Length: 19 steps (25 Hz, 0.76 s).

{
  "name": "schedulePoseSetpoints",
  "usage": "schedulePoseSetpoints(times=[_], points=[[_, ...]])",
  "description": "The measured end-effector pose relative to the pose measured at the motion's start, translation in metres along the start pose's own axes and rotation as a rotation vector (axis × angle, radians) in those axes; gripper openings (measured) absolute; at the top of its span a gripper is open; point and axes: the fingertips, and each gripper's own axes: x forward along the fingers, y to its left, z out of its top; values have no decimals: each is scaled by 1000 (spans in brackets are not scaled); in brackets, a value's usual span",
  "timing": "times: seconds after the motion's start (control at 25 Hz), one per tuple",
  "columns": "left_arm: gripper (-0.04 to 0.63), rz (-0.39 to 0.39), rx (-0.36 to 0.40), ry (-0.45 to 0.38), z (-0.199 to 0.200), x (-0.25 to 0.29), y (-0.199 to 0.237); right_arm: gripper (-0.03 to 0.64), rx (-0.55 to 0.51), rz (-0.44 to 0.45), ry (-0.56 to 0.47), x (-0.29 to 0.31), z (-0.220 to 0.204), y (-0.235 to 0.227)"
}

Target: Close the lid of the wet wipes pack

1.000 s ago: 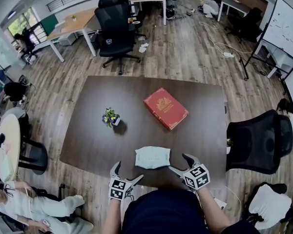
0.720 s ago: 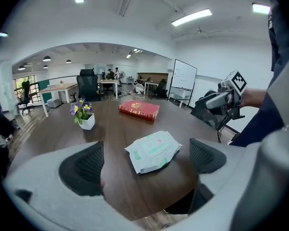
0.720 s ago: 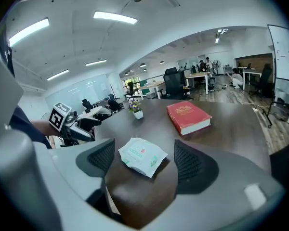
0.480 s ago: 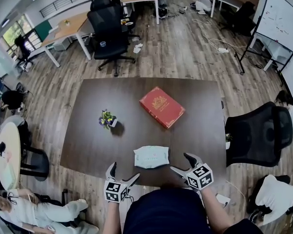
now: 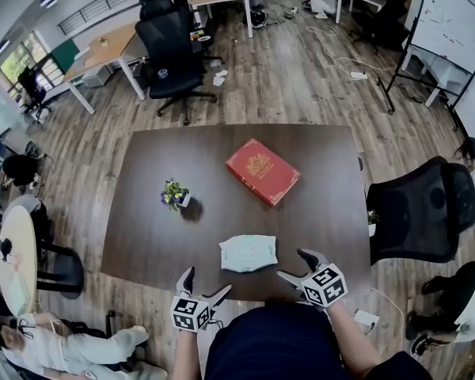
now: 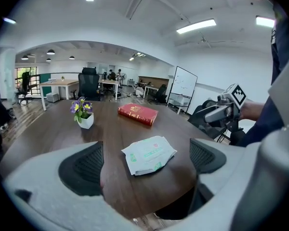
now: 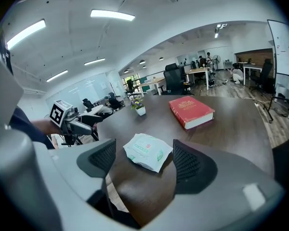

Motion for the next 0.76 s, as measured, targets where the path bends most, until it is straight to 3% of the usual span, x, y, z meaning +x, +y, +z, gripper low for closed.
schedulePoseSetpoints(times=[0.6, 0.76], points=[[555, 1, -40, -30, -5, -6, 1, 384, -40, -20, 15, 2, 2, -2], [555, 11, 8, -2, -7, -6, -2, 384, -44, -11, 20, -1, 4, -2]])
